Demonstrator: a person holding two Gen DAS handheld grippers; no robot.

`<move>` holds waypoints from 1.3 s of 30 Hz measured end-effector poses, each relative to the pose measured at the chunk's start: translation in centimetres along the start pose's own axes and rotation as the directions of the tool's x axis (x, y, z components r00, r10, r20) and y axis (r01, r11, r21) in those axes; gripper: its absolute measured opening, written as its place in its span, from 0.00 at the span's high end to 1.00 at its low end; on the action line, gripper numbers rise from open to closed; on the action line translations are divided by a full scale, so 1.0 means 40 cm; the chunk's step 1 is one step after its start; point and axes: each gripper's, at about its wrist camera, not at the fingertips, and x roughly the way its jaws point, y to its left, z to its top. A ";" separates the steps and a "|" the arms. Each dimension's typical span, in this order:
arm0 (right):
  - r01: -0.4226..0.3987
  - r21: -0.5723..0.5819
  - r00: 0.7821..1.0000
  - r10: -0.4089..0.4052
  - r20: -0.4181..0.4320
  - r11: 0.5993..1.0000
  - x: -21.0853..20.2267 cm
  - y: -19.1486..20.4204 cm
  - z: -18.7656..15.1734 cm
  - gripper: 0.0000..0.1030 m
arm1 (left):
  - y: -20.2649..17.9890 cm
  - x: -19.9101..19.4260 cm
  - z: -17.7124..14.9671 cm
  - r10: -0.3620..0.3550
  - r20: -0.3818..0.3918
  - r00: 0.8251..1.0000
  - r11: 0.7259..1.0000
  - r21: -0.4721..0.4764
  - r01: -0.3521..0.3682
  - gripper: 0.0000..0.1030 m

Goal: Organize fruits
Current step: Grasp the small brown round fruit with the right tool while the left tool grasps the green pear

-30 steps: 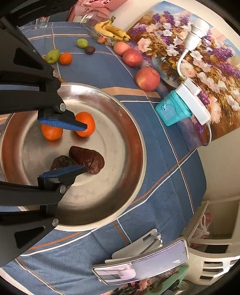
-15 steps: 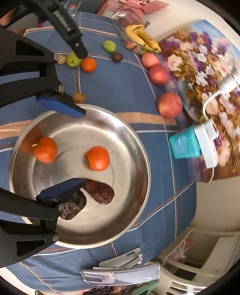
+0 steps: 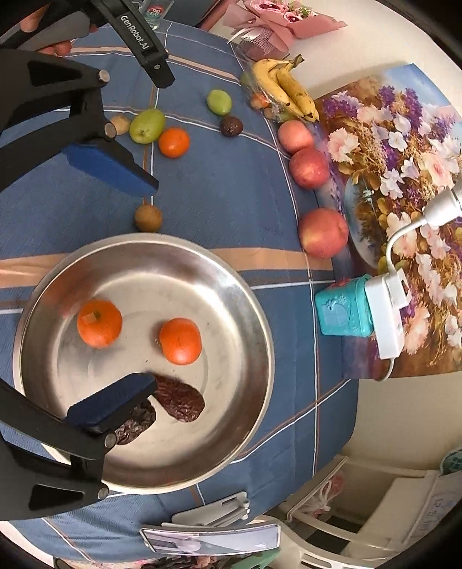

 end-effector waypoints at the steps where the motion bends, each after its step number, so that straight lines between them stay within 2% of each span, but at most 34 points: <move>1: 0.000 -0.007 1.000 0.000 0.000 1.000 0.002 0.007 0.000 0.04 | 0.006 -0.002 0.001 0.006 0.006 1.000 1.000 -0.003 -0.006 0.00; 4: -0.015 -0.029 1.000 0.015 -0.003 0.999 0.003 0.028 0.001 0.04 | 0.022 -0.004 0.006 0.024 0.026 0.999 1.000 -0.011 -0.023 0.00; 8: -0.077 -0.078 0.997 0.077 -0.006 0.994 0.010 0.074 0.003 0.04 | 0.042 -0.004 0.013 0.046 0.046 0.998 0.999 -0.019 -0.045 0.00; 12: -0.115 -0.121 0.993 0.116 -0.004 0.986 0.015 0.119 0.008 0.04 | 0.054 0.001 0.017 -0.018 0.037 0.999 0.999 -0.041 0.019 0.00; 14: -0.127 -0.138 0.992 0.129 0.006 0.982 0.017 0.138 0.012 0.04 | 0.063 0.005 0.022 -0.098 0.034 0.995 0.992 -0.076 0.101 0.00; 16: -0.132 -0.143 0.991 0.135 0.011 0.981 0.018 0.148 0.016 0.04 | 0.059 0.009 0.025 -0.146 0.027 0.989 0.985 -0.087 0.147 0.00; 20: -0.135 -0.157 0.990 0.139 0.015 0.978 0.026 0.164 0.020 0.05 | 0.020 0.032 0.015 -0.135 -0.008 0.991 0.990 -0.044 0.135 0.01; 21: -0.132 -0.163 0.991 0.136 0.013 0.978 0.030 0.167 0.019 0.08 | 0.014 0.040 0.009 -0.148 -0.023 0.989 0.988 -0.043 0.147 0.01; 24: -0.130 -0.162 0.991 0.130 -0.008 0.978 0.049 0.165 0.018 0.32 | -0.014 0.072 -0.002 -0.195 -0.079 0.978 0.981 -0.031 0.193 0.01; 26: -0.130 -0.154 0.992 0.127 -0.030 0.980 0.068 0.161 0.016 0.34 | -0.031 0.086 -0.006 -0.196 -0.097 0.976 0.981 -0.012 0.196 0.03; 28: -0.135 -0.156 0.990 0.127 -0.056 0.978 0.087 0.160 0.011 0.43 | -0.044 0.095 -0.009 -0.203 -0.115 0.973 0.979 -0.001 0.204 0.07; 30: -0.125 -0.164 0.991 0.114 -0.071 0.979 0.099 0.163 0.008 0.47 | -0.053 0.106 -0.015 -0.216 -0.132 0.968 0.976 0.001 0.218 0.07; 35: -0.100 -0.186 0.991 0.081 -0.108 0.977 0.126 0.173 -0.005 0.47 | -0.068 0.127 -0.021 -0.214 -0.167 0.963 0.976 0.015 0.219 0.08; 39: -0.045 -0.224 0.994 0.021 -0.106 0.974 0.139 0.182 -0.014 0.55 | -0.073 0.136 -0.022 -0.216 -0.181 0.959 0.975 0.015 0.223 0.08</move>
